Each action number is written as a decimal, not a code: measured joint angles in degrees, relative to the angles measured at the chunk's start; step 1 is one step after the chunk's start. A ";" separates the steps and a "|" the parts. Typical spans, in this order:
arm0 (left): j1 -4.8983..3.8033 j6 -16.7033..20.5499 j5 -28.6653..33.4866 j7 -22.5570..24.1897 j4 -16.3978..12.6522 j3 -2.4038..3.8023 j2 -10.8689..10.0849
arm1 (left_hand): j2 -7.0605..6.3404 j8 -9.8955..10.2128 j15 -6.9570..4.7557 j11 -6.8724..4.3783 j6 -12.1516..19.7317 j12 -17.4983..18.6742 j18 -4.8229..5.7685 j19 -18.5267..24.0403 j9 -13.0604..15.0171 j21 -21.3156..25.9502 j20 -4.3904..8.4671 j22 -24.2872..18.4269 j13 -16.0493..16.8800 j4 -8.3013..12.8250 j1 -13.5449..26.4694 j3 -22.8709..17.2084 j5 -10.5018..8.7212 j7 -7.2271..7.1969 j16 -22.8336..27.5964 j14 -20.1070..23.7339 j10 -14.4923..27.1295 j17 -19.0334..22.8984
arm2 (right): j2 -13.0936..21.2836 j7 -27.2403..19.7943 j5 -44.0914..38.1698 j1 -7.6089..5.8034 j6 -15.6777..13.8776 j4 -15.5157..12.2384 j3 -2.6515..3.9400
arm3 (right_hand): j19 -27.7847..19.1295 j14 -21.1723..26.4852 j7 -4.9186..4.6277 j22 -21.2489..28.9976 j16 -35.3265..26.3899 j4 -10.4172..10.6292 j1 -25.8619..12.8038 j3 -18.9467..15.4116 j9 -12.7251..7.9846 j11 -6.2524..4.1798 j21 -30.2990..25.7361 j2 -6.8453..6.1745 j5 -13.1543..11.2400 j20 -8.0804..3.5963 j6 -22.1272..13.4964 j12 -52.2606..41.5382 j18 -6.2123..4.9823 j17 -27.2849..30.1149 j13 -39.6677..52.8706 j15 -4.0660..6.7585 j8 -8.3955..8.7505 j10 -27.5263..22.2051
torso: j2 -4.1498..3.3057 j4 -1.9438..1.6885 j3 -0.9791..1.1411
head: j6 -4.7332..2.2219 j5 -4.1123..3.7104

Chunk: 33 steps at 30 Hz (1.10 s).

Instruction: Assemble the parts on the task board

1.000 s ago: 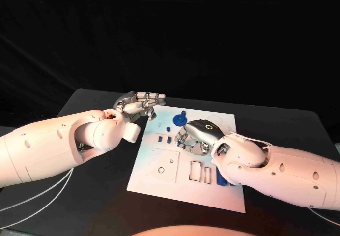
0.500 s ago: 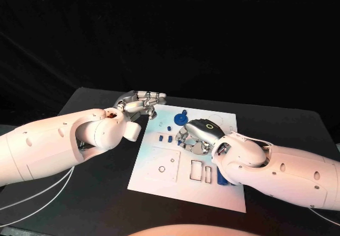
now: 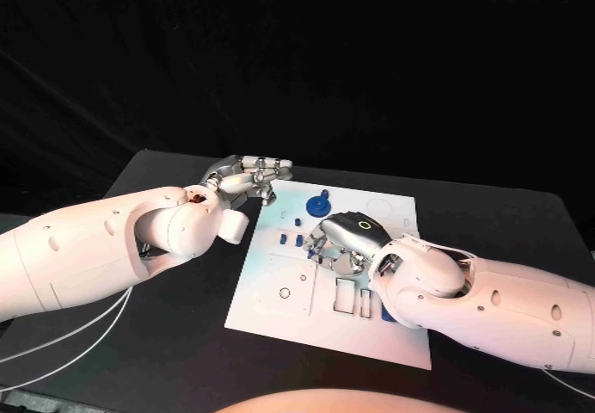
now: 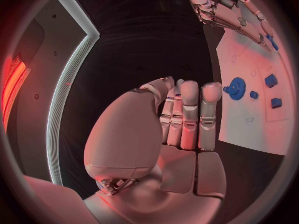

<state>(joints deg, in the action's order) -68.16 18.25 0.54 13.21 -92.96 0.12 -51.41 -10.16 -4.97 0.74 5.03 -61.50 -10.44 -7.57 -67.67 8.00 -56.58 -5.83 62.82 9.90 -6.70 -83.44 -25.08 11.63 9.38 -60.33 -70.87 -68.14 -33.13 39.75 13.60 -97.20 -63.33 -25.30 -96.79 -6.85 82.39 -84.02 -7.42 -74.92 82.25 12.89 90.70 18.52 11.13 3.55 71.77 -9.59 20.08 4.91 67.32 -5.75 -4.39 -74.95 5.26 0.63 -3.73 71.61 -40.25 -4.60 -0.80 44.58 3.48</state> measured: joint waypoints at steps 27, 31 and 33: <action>0.00 0.01 0.00 0.00 0.16 0.00 0.00 | 0.00 0.00 0.00 0.00 0.00 0.00 0.00 0.00 0.00 0.00 0.00 0.00 -0.01 0.00 0.00 0.00 0.00 0.00 0.00 0.00 0.00 -0.01 | -0.82 0.02 0.16 1.81 1.56 -0.03 -0.51 | 0.00 0.00 0.19 0.02 0.00 -0.17 -0.48 0.17 0.03 -0.12 0.00 -0.03 -0.35 0.00 0.16 0.00 0.00 0.02 0.01 0.00 -0.17 0.12 | -0.02 -0.03 0.03 | 1.16 1.07; 0.00 0.01 0.00 -0.01 0.16 0.00 -0.02 | 0.00 0.00 0.00 0.00 0.00 0.00 0.01 0.00 0.01 0.00 0.00 0.00 -0.01 0.00 0.00 0.00 0.00 0.00 0.00 0.00 0.00 -0.01 | -0.77 0.02 0.16 1.84 1.78 -0.03 -0.52 | 0.00 0.00 0.19 0.02 0.00 -0.17 -0.76 0.16 0.01 -0.22 0.00 0.15 -0.36 0.00 0.15 0.00 0.00 0.02 0.01 0.00 -0.17 0.22 | -0.02 -0.03 -0.01 | 1.30 1.13; 0.00 0.00 0.00 -0.02 0.16 0.00 -0.02 | 0.00 0.00 0.00 0.00 0.00 0.00 0.01 0.00 0.01 0.00 0.00 0.00 -0.02 0.00 0.00 0.00 0.00 0.00 0.00 0.00 0.00 -0.01 | -0.73 0.02 0.17 1.84 1.91 0.01 -0.53 | 0.00 0.00 0.19 0.02 0.00 -0.17 -0.76 0.16 0.01 -0.22 0.00 0.15 -0.37 0.00 0.15 0.00 0.00 0.02 0.01 0.00 -0.17 0.22 | -0.02 -0.03 -0.01 | 1.39 1.13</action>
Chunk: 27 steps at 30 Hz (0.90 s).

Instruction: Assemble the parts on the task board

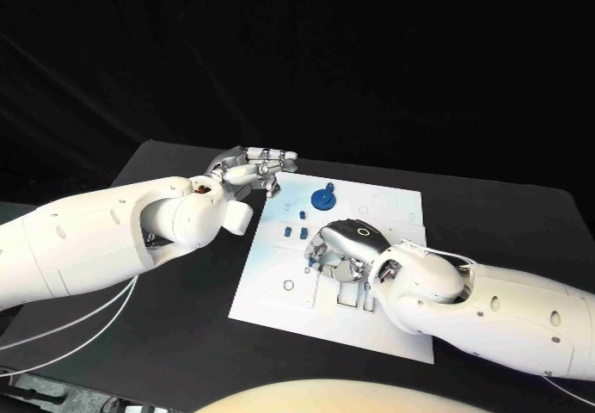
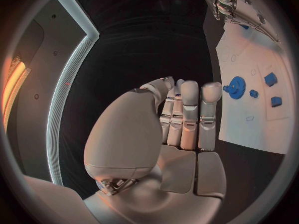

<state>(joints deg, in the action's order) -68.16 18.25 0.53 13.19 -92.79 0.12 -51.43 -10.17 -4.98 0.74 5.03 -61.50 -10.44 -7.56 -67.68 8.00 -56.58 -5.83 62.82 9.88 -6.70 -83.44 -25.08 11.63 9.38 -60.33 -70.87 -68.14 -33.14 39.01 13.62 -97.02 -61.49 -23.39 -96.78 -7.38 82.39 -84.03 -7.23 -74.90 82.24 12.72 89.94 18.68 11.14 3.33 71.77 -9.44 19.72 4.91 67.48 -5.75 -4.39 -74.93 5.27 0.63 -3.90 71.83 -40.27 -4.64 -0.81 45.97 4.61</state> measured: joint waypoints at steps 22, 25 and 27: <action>0.00 -0.15 0.00 -0.14 0.25 0.00 0.01 | 0.00 0.00 0.00 0.00 0.00 -0.21 0.00 0.00 0.00 0.00 0.00 -0.07 0.09 0.01 0.00 0.33 0.00 0.00 0.23 0.00 0.00 0.17 | -0.55 -0.09 0.25 0.10 1.13 0.06 -0.12 | 0.00 0.00 0.00 -0.03 0.00 -0.15 0.00 0.15 0.03 0.01 0.00 0.00 -0.24 0.00 -0.02 0.00 0.00 0.01 0.00 0.00 0.02 -0.01 | 0.04 0.04 0.04 | 0.16 0.18; 0.00 -0.16 0.00 -0.16 0.26 0.00 0.03 | 0.00 0.00 0.00 0.00 0.00 -0.21 0.00 0.00 0.00 0.00 0.00 -0.07 0.09 0.01 0.00 0.33 0.00 0.00 0.23 0.00 0.00 0.16 | -0.68 -0.13 0.26 0.12 1.26 0.10 -0.11 | 0.00 0.00 0.00 -0.03 0.00 -0.15 0.00 0.15 0.03 0.01 0.00 0.00 -0.24 0.00 -0.02 0.00 0.00 0.01 -0.01 0.00 0.06 -0.01 | 0.04 0.04 0.04 | 0.21 0.24; 0.00 -0.16 0.00 -0.17 0.27 0.00 0.03 | 0.00 0.00 0.00 0.00 0.00 -0.21 0.00 0.00 0.00 0.00 0.00 -0.07 0.09 0.01 0.00 0.33 0.00 0.00 0.23 0.00 0.00 0.16 | -0.75 -0.15 0.26 0.18 1.39 0.15 -0.12 | 0.00 0.00 0.00 -0.03 0.00 -0.15 0.00 0.15 0.01 0.01 0.00 0.00 -0.24 0.00 -0.02 0.00 0.00 0.01 -0.01 0.00 0.06 -0.01 | 0.04 0.04 0.03 | 0.27 0.27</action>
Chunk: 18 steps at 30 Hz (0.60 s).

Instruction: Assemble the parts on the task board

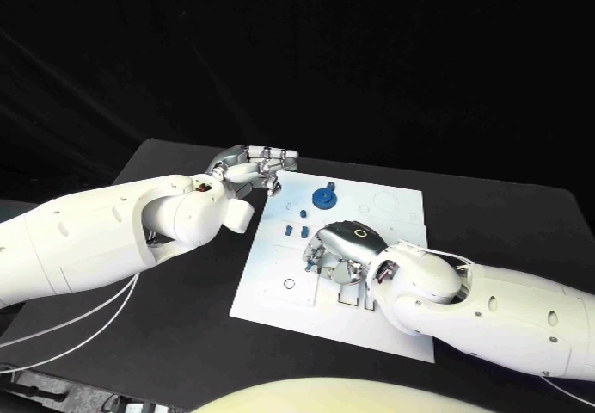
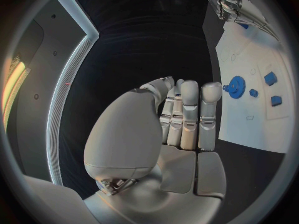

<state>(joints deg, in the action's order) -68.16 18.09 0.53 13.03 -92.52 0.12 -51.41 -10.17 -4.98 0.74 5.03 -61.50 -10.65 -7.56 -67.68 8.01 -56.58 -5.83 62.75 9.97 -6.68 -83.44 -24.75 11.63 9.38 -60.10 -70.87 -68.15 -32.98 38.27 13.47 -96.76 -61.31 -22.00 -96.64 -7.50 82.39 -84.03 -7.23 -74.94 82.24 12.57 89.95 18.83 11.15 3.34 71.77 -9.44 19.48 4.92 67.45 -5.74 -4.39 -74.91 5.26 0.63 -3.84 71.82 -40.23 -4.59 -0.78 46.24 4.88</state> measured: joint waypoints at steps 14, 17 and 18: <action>0.00 -0.03 0.00 -0.12 0.08 0.00 0.00 | 0.00 0.00 0.00 0.00 0.00 0.00 0.00 0.00 -0.05 0.00 0.00 0.00 -0.01 0.00 0.00 0.00 0.00 0.00 0.00 0.00 0.00 0.00 | -0.19 -0.02 0.01 0.10 0.91 0.18 -0.06 | 0.00 0.00 0.00 0.01 0.00 0.00 -0.34 0.00 0.07 0.00 0.00 -0.16 -0.07 0.00 -0.01 0.22 0.00 0.01 0.01 0.00 0.01 0.00 | -0.01 -0.02 -0.03 | 0.12 0.09; 0.00 -0.04 0.00 -0.14 0.08 0.00 -0.01 | 0.00 0.00 0.00 0.00 0.00 0.00 0.00 0.00 -0.05 0.00 0.00 0.01 -0.01 0.00 0.00 0.00 0.00 0.00 0.00 0.00 0.00 0.00 | -0.24 0.00 0.01 0.10 1.13 0.22 -0.05 | 0.00 0.00 -0.01 0.01 0.00 -0.16 -0.49 0.16 0.07 0.00 0.00 -0.01 -0.34 0.00 -0.02 0.22 0.00 0.01 0.01 0.00 0.11 0.00 | 0.00 -0.02 -0.03 | 0.09 0.09; 0.00 -0.04 0.00 -0.15 0.08 0.00 -0.01 | 0.00 0.00 0.00 0.00 0.00 0.00 0.00 0.00 -0.05 0.00 0.00 0.00 -0.01 0.00 0.00 0.00 0.00 0.00 0.00 0.00 0.00 0.00 | -0.27 0.03 0.00 0.10 1.20 0.23 -0.05 | 0.00 0.00 -0.01 0.01 0.00 -0.16 -0.65 0.16 0.07 0.00 0.00 0.15 -0.34 0.00 -0.03 0.22 0.00 0.01 0.01 0.00 0.12 0.00 | 0.00 -0.02 -0.03 | 0.09 0.09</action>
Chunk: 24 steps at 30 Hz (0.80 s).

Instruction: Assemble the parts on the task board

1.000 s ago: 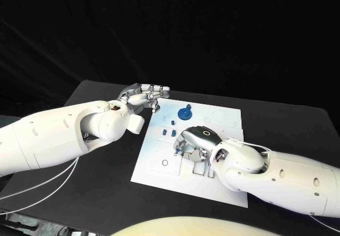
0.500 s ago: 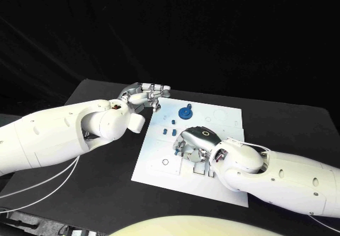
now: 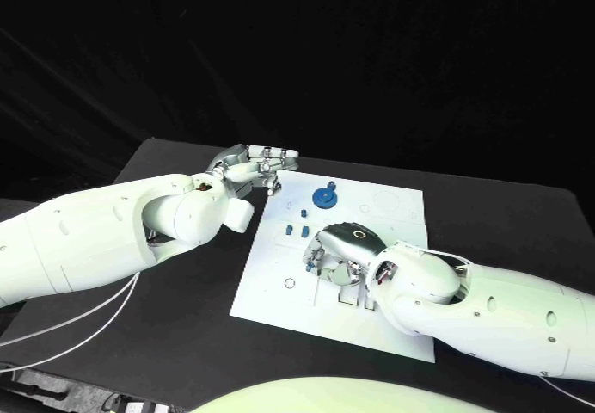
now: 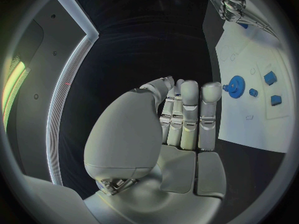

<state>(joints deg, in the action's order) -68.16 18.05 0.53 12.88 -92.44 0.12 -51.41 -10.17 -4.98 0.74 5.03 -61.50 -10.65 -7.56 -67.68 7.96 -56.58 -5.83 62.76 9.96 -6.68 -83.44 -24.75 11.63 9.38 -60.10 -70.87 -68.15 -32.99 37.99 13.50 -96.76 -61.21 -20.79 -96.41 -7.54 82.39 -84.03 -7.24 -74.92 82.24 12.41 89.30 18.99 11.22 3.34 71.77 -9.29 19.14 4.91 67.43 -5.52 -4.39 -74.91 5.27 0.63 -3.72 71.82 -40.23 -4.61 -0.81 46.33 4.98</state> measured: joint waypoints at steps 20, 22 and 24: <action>0.00 -0.08 0.00 -0.22 -0.01 0.00 0.03 | 0.00 0.00 0.00 0.00 0.00 0.00 0.00 0.00 0.00 0.00 0.00 0.00 -0.01 0.00 0.00 0.00 0.00 0.00 0.00 0.00 0.00 -0.01 | -1.14 0.62 -0.40 -0.04 1.77 0.92 0.00 | -0.02 0.00 -1.32 0.01 0.23 -0.31 -3.36 0.63 -0.89 1.38 -1.30 -1.42 -0.75 0.44 -3.98 1.56 0.00 -0.04 -0.33 -0.43 -0.03 -2.55 | -0.01 0.02 0.04 | -0.15 -0.18; 0.00 -0.10 0.00 -0.24 -0.01 0.00 0.04 | 0.00 0.00 0.00 0.20 0.00 0.00 0.00 0.00 0.01 0.18 0.00 -0.08 0.06 0.00 0.00 0.00 0.00 0.00 0.00 0.00 0.20 0.10 | -1.08 0.64 -0.41 -0.03 1.76 0.82 0.00 | -0.21 0.00 -1.35 0.01 0.23 -0.33 -3.87 0.65 -1.05 1.53 -1.38 -1.51 -0.76 0.63 -4.46 1.55 0.00 -0.04 -0.45 -0.43 -0.03 -3.19 | 0.00 0.03 0.04 | -0.15 -0.18; 0.00 -0.11 0.00 -0.26 -0.01 0.00 0.04 | 0.00 0.00 0.00 0.21 0.00 0.00 0.00 0.00 0.01 0.31 0.00 -0.13 0.11 0.00 0.00 0.00 0.00 0.00 0.00 0.00 0.20 0.16 | -0.96 0.67 -0.43 -0.01 1.72 0.68 -0.02 | -0.21 0.00 -1.36 0.01 0.23 -0.47 -3.87 0.79 -1.16 1.66 -1.77 -1.51 -0.75 0.63 -4.62 1.55 0.00 -0.04 -0.77 -0.43 -0.03 -3.72 | 0.00 0.02 0.04 | -0.15 -0.18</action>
<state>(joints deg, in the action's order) -68.16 17.94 0.53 12.61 -92.46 0.12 -51.38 -10.17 -4.98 0.74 5.24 -61.50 -10.65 -7.56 -67.68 7.97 -56.27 -5.83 62.63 10.07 -6.69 -83.44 -24.76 11.63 9.38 -60.10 -70.86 -67.94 -32.83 37.03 14.17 -97.19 -61.22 -19.07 -95.73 -7.57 82.18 -84.02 -8.60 -74.91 82.47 11.94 85.43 19.78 10.05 5.00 70.00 -10.80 18.39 5.54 62.81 -3.97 -4.39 -74.94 4.50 0.20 -3.75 68.10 -40.23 -4.59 -0.77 46.18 4.80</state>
